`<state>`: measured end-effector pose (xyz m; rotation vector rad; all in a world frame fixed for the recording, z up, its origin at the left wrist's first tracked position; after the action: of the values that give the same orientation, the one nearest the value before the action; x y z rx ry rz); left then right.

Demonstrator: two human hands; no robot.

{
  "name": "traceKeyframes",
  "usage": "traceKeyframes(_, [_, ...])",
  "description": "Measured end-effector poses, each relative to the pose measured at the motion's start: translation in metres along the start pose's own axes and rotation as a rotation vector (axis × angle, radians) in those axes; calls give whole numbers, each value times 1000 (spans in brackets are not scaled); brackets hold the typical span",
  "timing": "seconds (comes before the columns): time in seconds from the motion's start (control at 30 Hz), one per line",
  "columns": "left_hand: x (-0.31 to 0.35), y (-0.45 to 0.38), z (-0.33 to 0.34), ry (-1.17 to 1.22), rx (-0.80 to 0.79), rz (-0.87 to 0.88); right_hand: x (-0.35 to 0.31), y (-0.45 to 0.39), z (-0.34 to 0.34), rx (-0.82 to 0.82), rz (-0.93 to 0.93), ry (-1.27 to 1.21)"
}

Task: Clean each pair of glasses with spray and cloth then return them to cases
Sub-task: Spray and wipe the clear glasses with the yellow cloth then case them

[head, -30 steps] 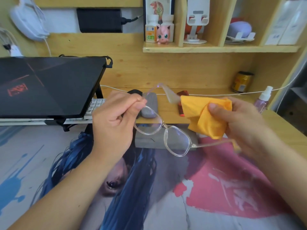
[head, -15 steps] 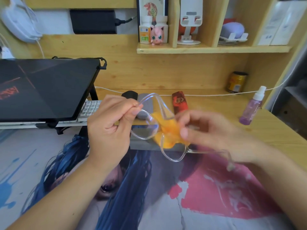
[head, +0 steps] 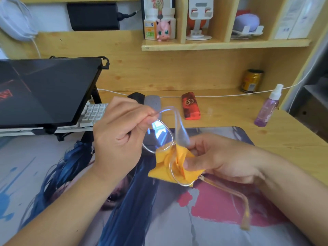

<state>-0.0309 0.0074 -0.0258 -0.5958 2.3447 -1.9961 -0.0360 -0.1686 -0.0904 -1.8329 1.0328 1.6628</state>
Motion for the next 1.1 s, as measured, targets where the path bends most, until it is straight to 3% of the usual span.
traceKeyframes(0.1, [-3,2,2,12,-14,-38,3,1,6,-82,64,-105])
traceKeyframes(0.23, [-7,2,3,26,-21,-72,3,-1,-4,137,67,188])
traceKeyframes(0.3, [-11,2,0,66,11,-124,4,-3,-2,163,102,295])
traceKeyframes(0.43, [-16,1,-2,76,11,-180,-1,0,2,167,28,134])
traceKeyframes(0.67, [-23,1,-4,39,-7,-197,-4,3,10,-111,66,-273])
traceKeyframes(0.83, [-20,6,9,32,-65,-193,6,3,13,-135,174,-183])
traceKeyframes(1.1, [-19,4,11,18,-61,-169,2,6,23,-225,167,-169])
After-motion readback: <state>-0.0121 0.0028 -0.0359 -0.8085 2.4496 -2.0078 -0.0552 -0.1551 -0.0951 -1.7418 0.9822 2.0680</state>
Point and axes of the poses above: each hand's wrist, its own y-axis away from the middle knuckle, its own z-axis out of the palm, x = y × z, the point moved 6 cm from there along -y, towards the middle knuckle, and after that the axes turned 8 degrees about y, right-handed, at the moved point
